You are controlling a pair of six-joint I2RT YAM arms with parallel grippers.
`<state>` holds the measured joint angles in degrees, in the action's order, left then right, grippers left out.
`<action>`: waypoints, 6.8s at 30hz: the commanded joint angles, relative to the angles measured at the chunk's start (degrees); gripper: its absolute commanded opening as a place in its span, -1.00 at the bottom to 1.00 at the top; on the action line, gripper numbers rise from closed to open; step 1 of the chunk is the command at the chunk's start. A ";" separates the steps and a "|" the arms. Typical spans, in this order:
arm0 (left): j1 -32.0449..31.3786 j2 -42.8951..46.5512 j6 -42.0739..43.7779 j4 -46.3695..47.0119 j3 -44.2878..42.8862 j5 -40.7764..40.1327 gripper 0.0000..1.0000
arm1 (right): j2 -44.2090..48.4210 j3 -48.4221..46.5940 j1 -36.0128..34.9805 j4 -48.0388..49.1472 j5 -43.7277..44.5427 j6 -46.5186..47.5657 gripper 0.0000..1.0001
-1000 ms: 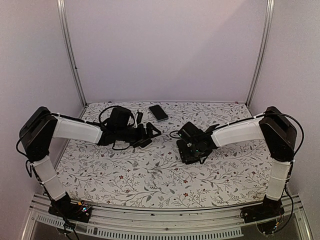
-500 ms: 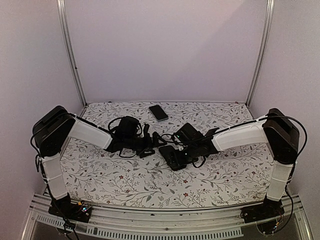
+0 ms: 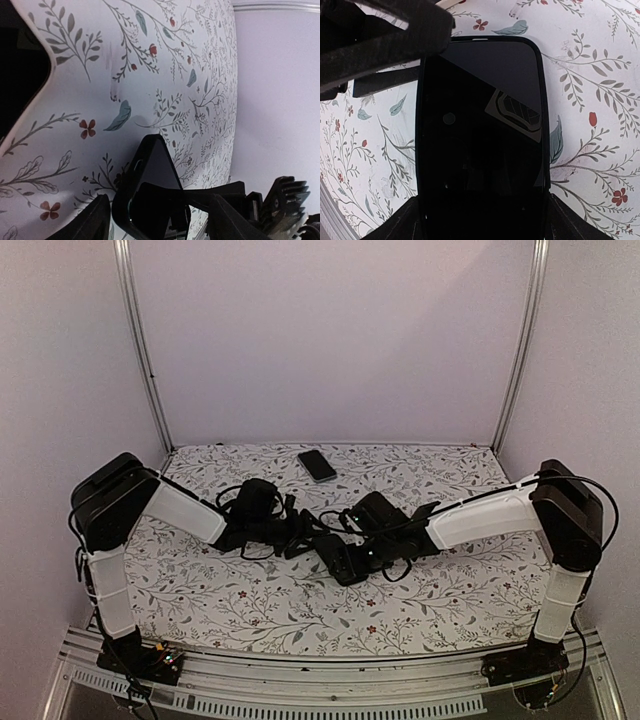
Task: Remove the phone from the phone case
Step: Pick up the phone with the phone case at the center of the board, then pass from the right arm to the left, then remove the bottom right corner of the phone case from the phone.
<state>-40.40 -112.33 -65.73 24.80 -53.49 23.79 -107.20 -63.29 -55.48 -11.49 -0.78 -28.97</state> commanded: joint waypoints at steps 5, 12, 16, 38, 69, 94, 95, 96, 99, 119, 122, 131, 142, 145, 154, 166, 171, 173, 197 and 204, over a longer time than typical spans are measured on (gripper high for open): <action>-0.72 -1.93 -5.11 6.91 2.55 3.09 0.01 | 3.93 1.04 -0.28 6.96 0.46 -1.08 0.26; -1.06 -2.68 -6.73 9.17 3.35 4.27 -0.39 | 3.25 0.66 -0.52 7.88 2.27 -1.09 0.26; -1.16 -2.67 -6.78 9.84 3.56 4.38 -0.63 | 2.53 0.62 -0.67 8.05 2.27 -1.17 0.26; 1.10 2.82 -2.36 22.79 8.58 8.17 -1.00 | 5.80 5.21 0.28 14.81 -3.72 -2.65 0.97; 6.13 6.27 -7.72 40.36 13.12 15.77 -1.00 | 14.97 27.03 15.75 52.47 -40.79 -19.20 0.55; 5.95 5.92 -18.17 55.08 13.87 16.46 -1.00 | 2.29 32.39 15.93 92.02 -47.30 -41.65 -0.33; 5.82 5.90 -18.19 55.09 13.79 16.54 -1.00 | 2.46 32.31 15.93 92.00 -47.37 -41.61 -0.35; 5.71 5.94 -18.20 55.10 13.61 16.63 -1.00 | 2.59 32.20 15.93 91.85 -47.43 -41.61 -0.37; 5.36 5.98 -18.35 55.10 13.27 16.72 -1.00 | 2.95 31.72 15.93 91.03 -47.47 -41.39 -0.46; 2.78 3.71 -25.87 63.05 11.40 16.87 -1.00 | 8.51 30.06 15.87 87.88 -49.17 -37.12 -0.98; 2.08 3.58 -26.74 63.44 10.48 16.95 -1.00 | 8.92 29.46 15.90 87.45 -49.41 -36.46 -1.00; 1.37 0.63 -34.59 71.11 9.11 15.95 -1.00 | 11.64 29.45 15.89 88.27 -49.89 -34.94 -0.98; 0.44 0.51 -37.53 71.73 7.77 16.20 -1.00 | 14.27 29.41 15.84 88.02 -49.96 -33.52 -0.91; 0.11 0.53 -38.09 71.96 7.42 16.16 -1.00 | 14.62 29.10 15.87 88.00 -50.02 -33.30 -0.89; -0.64 0.41 -39.99 73.12 6.73 15.93 -1.00 | 15.88 27.86 15.86 87.77 -49.85 -32.73 -0.77; -0.69 1.53 -38.00 71.57 6.08 16.82 -1.00 | 15.84 26.33 15.80 82.31 -49.85 -31.79 -0.74; 0.04 3.66 -32.97 67.17 6.92 18.00 -1.00 | 17.70 26.55 15.87 76.45 -48.00 -30.64 -0.31; 0.19 4.23 -31.63 65.68 7.04 18.48 -1.00 | 18.57 26.39 15.85 73.30 -47.45 -29.47 -0.20; 0.68 6.22 -27.84 62.03 4.85 20.94 -1.00 | 19.04 23.08 15.84 70.84 -50.94 -29.58 -0.30; 0.80 5.73 -28.54 63.70 4.87 21.20 -1.00 | 18.61 22.85 15.89 70.53 -51.23 -29.73 -0.15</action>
<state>-39.72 -107.68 -93.62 82.67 -47.00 44.60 -89.36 -39.35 -39.44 59.07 -51.24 -59.07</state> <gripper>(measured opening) 0.100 0.409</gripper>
